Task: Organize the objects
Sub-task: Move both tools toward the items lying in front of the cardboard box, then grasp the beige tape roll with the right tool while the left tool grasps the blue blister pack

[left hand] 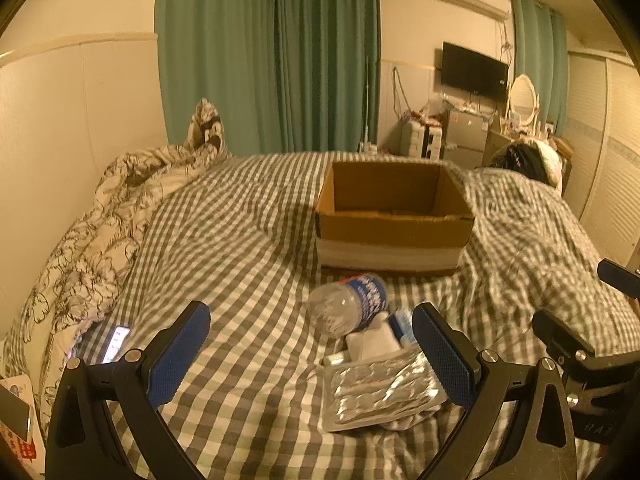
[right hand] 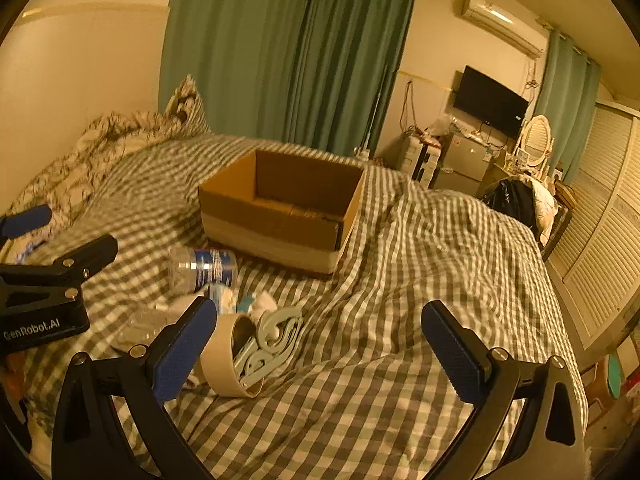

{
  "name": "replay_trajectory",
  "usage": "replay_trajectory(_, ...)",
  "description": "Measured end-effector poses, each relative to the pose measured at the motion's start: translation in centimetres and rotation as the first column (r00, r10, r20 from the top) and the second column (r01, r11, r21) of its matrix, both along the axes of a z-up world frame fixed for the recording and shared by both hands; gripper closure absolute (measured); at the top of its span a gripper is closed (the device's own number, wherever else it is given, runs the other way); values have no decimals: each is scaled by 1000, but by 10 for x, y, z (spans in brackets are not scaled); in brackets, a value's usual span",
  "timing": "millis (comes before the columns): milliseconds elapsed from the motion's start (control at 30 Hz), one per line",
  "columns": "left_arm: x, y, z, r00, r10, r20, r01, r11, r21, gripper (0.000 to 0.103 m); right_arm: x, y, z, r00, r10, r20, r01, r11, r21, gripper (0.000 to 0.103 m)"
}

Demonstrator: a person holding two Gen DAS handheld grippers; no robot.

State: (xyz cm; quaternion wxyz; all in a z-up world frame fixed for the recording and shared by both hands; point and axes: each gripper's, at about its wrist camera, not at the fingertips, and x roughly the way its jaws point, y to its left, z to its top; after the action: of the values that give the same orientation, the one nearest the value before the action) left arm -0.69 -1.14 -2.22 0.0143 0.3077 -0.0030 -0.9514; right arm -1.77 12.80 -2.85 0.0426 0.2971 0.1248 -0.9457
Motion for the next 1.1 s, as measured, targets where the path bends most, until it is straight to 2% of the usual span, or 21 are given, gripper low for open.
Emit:
replay_trajectory(300, -20, -7, -35, 994, 12, 108, -11, 1000, -13, 0, -22, -20, -59, 983, 64, 173, -70, 997, 25, 1)
replay_trajectory(367, -22, -7, -40, 992, 7, 125, -5, 1000, -17, 0, -27, -27, -71, 975, 78, 208, -86, 996, 32, 7)
replay_trajectory(433, -22, -6, -42, 991, 6, 134, -3, 1000, -24, 0, -30, -30, -80, 967, 101, 233, -110, 994, 26, 9)
replay_trajectory(500, -22, -6, -43, 990, 2, 140, 2, 1000, -22, 0, -31, -31, -84, 962, 119, 245, -124, 992, 9, 14)
replay_trajectory(567, -21, -5, -43, 990, -5, 142, 7, 1000, -16, 0, -30, -31, -84, 956, 148, 251, -150, 989, -13, 29)
replay_trajectory(667, -19, -4, -40, 990, -11, 138, 14, 1000, -21, 0, -26, -33, -82, 952, 177, 250, -179, 984, -14, 39)
replay_trajectory(733, -19, -3, -37, 990, -13, 137, 17, 1000, -24, 0, -22, -35, -81, 950, 189, 247, -194, 981, -8, 40)
replay_trajectory(767, -18, -3, -36, 991, 24, 135, -21, 999, -24, 0, -20, -36, -81, 948, 197, 250, -200, 980, -13, 40)
replay_trajectory(1000, -17, -7, -34, 989, 32, 147, -27, 999, -30, 0, -19, -47, -94, 933, 215, 289, -224, 974, -2, 41)
replay_trajectory(1033, -16, -6, -34, 988, 32, 150, -28, 999, -30, 0, -20, -47, -95, 934, 209, 291, -219, 976, 1, 54)
replay_trajectory(1067, -15, -6, -33, 988, 45, 151, -41, 999, -29, 0, -22, -44, -94, 934, 203, 293, -211, 977, -3, 72)
replay_trajectory(1100, -13, -4, -32, 988, 39, 149, -35, 999, -29, 0, -22, -41, -92, 935, 204, 291, -208, 978, -15, 74)
